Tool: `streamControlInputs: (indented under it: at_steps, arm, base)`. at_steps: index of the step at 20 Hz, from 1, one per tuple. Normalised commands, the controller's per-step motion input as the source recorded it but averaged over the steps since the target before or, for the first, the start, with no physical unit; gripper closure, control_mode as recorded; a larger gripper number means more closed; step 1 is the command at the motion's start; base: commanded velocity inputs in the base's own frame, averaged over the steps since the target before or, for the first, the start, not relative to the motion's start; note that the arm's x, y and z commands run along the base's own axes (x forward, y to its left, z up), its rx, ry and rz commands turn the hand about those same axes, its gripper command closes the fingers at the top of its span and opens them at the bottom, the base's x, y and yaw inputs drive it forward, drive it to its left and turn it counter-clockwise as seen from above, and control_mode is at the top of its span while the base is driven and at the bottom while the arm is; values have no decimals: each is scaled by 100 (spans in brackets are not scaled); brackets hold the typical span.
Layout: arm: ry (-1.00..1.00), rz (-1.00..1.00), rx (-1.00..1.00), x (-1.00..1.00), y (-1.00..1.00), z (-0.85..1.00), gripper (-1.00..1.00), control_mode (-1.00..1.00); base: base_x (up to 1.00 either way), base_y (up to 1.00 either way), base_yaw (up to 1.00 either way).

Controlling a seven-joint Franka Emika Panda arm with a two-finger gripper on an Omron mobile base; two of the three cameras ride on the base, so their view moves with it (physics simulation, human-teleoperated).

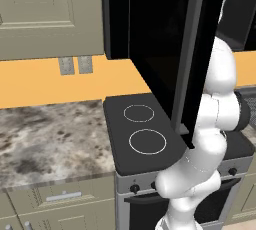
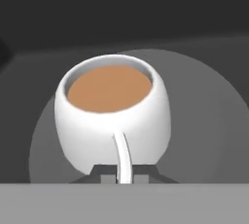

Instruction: Pick the cup of tea, navigate to the dining table, and place it on the saucer.

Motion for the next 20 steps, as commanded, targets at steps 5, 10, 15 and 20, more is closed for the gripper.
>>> streamControlInputs:
  at_steps: [5,10,15,20]
  arm:
    - [-16,0,0,-99,1,0,100,-100]
    - [-19,1,0,-100,15,-7,100,-100]
    - [-16,2,0,-100,16,-1,100,-100]
    - [-14,4,0,-100,11,0,100,-100]
  base:
    - [0,0,0]
    - [0,0,0]
    - [0,0,0]
    - [0,0,0]
